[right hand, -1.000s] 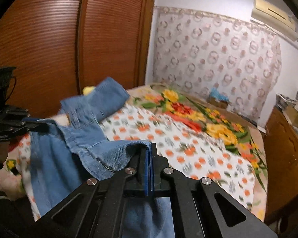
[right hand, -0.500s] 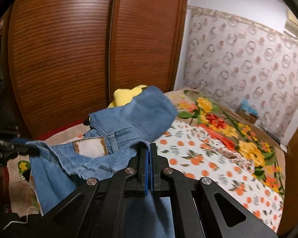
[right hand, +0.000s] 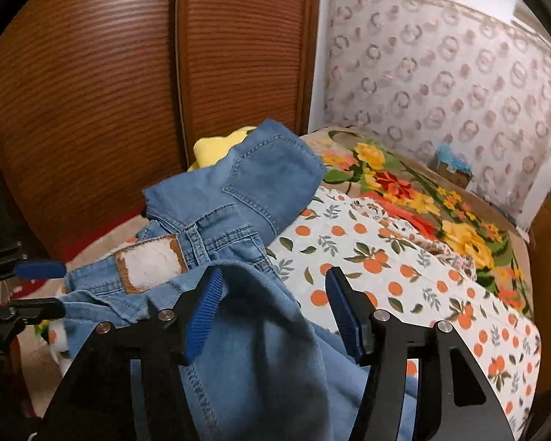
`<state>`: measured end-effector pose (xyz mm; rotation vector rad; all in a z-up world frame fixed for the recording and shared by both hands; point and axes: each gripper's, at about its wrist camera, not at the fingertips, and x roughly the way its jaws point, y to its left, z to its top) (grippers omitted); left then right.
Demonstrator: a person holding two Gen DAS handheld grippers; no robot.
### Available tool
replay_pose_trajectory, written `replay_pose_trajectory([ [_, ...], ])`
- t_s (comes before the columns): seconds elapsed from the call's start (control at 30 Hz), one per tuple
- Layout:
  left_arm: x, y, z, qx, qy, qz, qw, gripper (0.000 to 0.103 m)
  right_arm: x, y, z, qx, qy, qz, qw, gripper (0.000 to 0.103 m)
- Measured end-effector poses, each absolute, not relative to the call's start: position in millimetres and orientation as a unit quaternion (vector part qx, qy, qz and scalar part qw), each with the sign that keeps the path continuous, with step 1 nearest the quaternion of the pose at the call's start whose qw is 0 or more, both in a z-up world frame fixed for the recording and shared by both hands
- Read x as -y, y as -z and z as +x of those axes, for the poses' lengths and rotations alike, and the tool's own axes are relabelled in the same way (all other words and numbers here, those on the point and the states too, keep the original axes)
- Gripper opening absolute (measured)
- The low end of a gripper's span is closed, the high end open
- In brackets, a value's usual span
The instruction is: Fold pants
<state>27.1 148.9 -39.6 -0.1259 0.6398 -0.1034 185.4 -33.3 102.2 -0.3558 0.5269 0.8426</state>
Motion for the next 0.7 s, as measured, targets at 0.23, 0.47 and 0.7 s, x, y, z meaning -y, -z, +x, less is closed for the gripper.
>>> replay_pose_trajectory([
  [0.23,-122.9,52.5,52.4,-0.347,0.093,-0.030,0.933,0.029,64.0,-90.5,156.3,-0.254,-0.399,-0.147,0.869,0.060],
  [0.47,-119.7,76.8,78.7,-0.398,0.076,-0.016,0.914,0.031,100.2,-73.3,139.3,-0.274,-0.390,-0.153,0.866,0.060],
  [0.7,-123.7,83.4,78.0,-0.409,0.057,-0.016,0.911,0.041,118.7,-63.6,116.7,-0.293,-0.400,-0.141,0.857,0.060],
])
